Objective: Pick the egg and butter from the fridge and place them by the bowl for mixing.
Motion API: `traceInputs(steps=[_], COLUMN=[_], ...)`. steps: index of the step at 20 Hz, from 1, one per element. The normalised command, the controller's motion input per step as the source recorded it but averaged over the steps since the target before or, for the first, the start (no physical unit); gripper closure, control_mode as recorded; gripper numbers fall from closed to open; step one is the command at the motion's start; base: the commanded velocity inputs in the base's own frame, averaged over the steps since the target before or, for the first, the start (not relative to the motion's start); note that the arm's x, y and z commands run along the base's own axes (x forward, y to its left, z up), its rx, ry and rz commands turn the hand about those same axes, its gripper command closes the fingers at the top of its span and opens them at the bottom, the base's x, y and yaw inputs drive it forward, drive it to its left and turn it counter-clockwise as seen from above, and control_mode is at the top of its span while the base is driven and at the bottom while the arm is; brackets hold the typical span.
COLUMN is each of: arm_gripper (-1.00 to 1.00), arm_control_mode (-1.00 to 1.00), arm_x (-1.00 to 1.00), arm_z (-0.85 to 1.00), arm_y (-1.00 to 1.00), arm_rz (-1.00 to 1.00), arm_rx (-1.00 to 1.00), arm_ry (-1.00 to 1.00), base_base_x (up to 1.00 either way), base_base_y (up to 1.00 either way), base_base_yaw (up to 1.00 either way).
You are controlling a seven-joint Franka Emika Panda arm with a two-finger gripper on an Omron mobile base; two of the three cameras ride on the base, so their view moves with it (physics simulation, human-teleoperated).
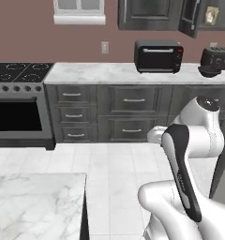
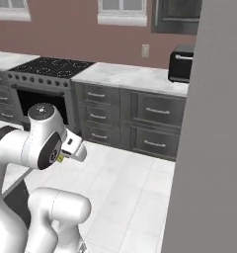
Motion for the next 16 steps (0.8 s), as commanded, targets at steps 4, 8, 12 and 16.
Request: traceInputs(steps=[4, 8, 12, 16], arm_gripper=[1.0, 1.0, 1.0, 1.0], arm_control_mode=[1.0, 1.0, 1.0, 1.0], arm_x=[0.0, 0.0, 0.0, 0.0], arm_z=[0.0, 0.0, 0.0, 0.0], arm_y=[0.0, 0.0, 0.0, 0.0], arm_rz=[0.0, 0.0, 0.0, 0.0], arm_rx=[0.0, 0.0, 0.0, 0.0], arm_ry=[0.0, 0.0, 0.0, 0.0], base_base_x=[0.88, 0.93, 0.92, 0.84], base_base_y=[-0.23, -0.17, -0.13, -0.09], base_base_yaw=[0.0, 0.0, 0.0, -0.03])
